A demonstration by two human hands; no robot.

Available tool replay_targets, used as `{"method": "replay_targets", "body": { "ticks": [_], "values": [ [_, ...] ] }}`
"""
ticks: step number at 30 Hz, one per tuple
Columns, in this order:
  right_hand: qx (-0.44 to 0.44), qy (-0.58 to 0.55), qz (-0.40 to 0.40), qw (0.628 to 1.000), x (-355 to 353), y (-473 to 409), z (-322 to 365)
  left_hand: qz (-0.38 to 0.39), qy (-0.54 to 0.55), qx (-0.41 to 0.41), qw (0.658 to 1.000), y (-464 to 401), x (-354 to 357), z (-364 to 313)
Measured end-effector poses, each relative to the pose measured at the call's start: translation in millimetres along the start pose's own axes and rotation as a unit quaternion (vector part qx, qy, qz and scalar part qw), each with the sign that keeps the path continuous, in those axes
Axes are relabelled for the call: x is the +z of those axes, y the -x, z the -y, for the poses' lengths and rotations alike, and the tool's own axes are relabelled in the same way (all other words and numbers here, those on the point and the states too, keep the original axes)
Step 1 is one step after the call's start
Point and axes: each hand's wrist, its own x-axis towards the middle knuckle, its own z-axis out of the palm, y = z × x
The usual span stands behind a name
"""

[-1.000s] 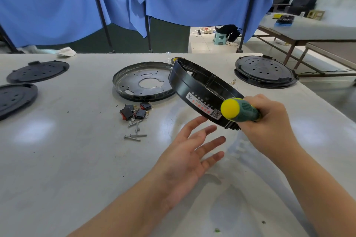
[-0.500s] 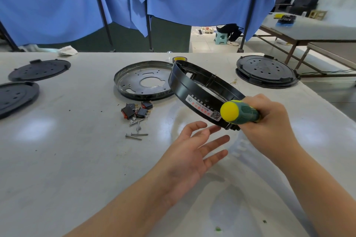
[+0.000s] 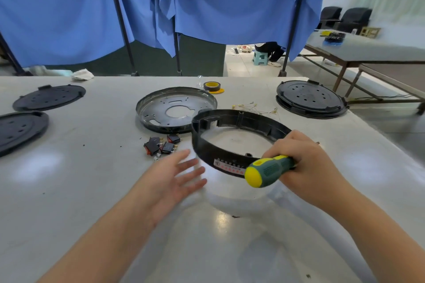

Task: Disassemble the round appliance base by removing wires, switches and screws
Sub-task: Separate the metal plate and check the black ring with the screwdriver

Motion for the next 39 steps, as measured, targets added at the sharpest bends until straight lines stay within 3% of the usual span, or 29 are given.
{"method": "replay_targets", "body": {
  "ticks": [3,7,17,25,29,33,35,37,39],
  "values": [
    [-0.027,0.037,0.04,0.998,-1.1,0.6,5.1,-0.016,-0.146,0.084,0.986,-1.0,-0.6,-14.1],
    [-0.05,0.053,0.053,0.996,-0.2,1.3,11.2,-0.047,-0.332,0.146,0.931,-5.7,11.2,-14.3],
    [-0.02,0.038,0.151,0.988,16.5,10.7,16.4,-0.084,-0.372,0.195,0.904,-26.8,18.1,-3.7],
    [-0.006,0.022,0.134,0.991,11.9,8.8,14.8,-0.104,-0.449,0.238,0.855,-39.3,11.2,-2.1],
    [0.114,-0.08,-0.004,0.99,-12.7,-5.0,3.5,-0.09,-0.471,0.23,0.847,-52.8,15.6,-4.7],
    [0.227,-0.053,-0.065,0.97,-38.6,-30.6,-22.3,-0.07,-0.436,0.236,0.865,-65.5,20.8,-7.0],
    [0.331,-0.103,-0.056,0.936,-45.2,-42.7,-42.0,-0.066,-0.41,0.257,0.873,-67.8,18.2,-2.3],
    [0.435,-0.208,-0.065,0.873,-45.5,-52.6,-60.4,-0.07,-0.378,0.277,0.88,-70.8,14.3,4.1],
    [0.492,-0.195,-0.061,0.846,-40.2,-56.6,-77.9,-0.074,-0.313,0.282,0.904,-71.4,12.4,8.2]
  ]
}}
